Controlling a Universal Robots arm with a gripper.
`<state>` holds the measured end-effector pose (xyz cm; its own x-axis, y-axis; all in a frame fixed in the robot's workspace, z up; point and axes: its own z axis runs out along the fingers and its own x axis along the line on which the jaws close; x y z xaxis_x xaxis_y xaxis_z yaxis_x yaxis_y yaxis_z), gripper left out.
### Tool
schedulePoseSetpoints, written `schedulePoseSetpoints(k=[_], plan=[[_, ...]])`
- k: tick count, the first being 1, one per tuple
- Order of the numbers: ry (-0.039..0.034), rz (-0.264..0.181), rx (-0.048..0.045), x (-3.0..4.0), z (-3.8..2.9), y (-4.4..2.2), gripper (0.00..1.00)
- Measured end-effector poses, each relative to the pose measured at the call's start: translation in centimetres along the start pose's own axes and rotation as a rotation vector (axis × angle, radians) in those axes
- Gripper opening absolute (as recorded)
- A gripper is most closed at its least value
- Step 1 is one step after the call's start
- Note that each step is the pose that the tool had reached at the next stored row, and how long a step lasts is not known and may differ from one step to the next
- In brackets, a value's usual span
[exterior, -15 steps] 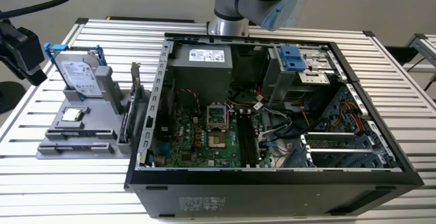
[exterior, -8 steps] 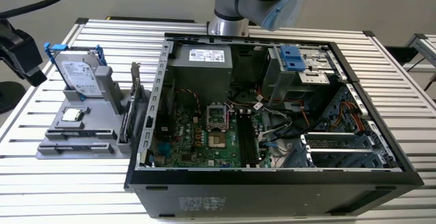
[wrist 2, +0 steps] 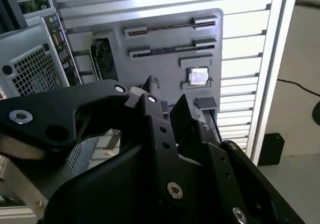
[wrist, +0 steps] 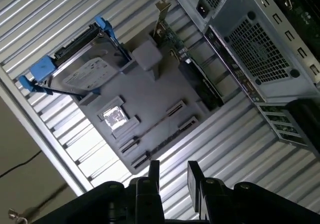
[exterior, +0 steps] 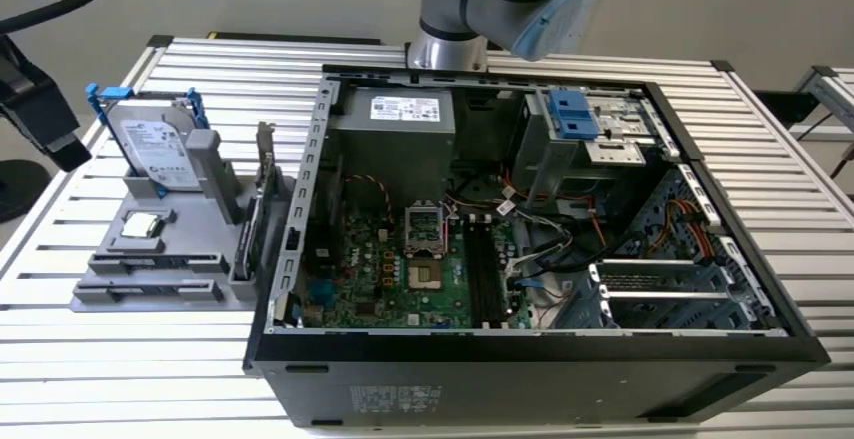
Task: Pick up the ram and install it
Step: 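Pick up the ram and move it above insertion slot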
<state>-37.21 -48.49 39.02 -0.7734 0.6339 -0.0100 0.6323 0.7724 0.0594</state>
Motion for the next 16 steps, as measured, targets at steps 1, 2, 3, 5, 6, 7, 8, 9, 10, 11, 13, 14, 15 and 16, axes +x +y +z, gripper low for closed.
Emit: schedulePoseSetpoints(k=[1, 2, 3, 5, 6, 7, 8, 9, 10, 11, 13, 14, 15, 16], plan=[[-0.0009, 0.016, 0.0001, 0.00, 0.01, 0.00, 1.00], [-0.0018, 0.031, 0.0003, 0.00, 0.01, 0.00, 1.00], [-0.0027, 0.047, 0.0004, 0.00, 0.01, 0.00, 1.00], [-0.0046, 0.078, 0.0008, 0.00, 0.02, 0.00, 1.00], [-0.0055, 0.094, 0.0010, 0.00, 0.02, 0.00, 1.00], [-0.0064, 0.109, 0.0010, 0.00, 0.03, 0.00, 1.00], [-0.0074, 0.124, 0.0013, 0.00, 0.03, 0.00, 1.00], [-0.0083, 0.140, 0.0015, 0.00, 0.03, 0.00, 1.00], [-0.0092, 0.156, 0.0016, 0.00, 0.03, 0.00, 1.00], [-0.0102, 0.171, 0.0018, 0.00, 0.04, 0.00, 1.00], [-0.0121, 0.205, 0.0021, 0.00, 0.04, 0.00, 1.00], [-0.0131, 0.220, 0.0022, 0.00, 0.05, 0.00, 1.00], [-0.0140, 0.236, 0.0024, 0.00, 0.05, 0.00, 1.00], [-0.0149, 0.252, 0.0026, 0.00, 0.06, 0.00, 1.00]])
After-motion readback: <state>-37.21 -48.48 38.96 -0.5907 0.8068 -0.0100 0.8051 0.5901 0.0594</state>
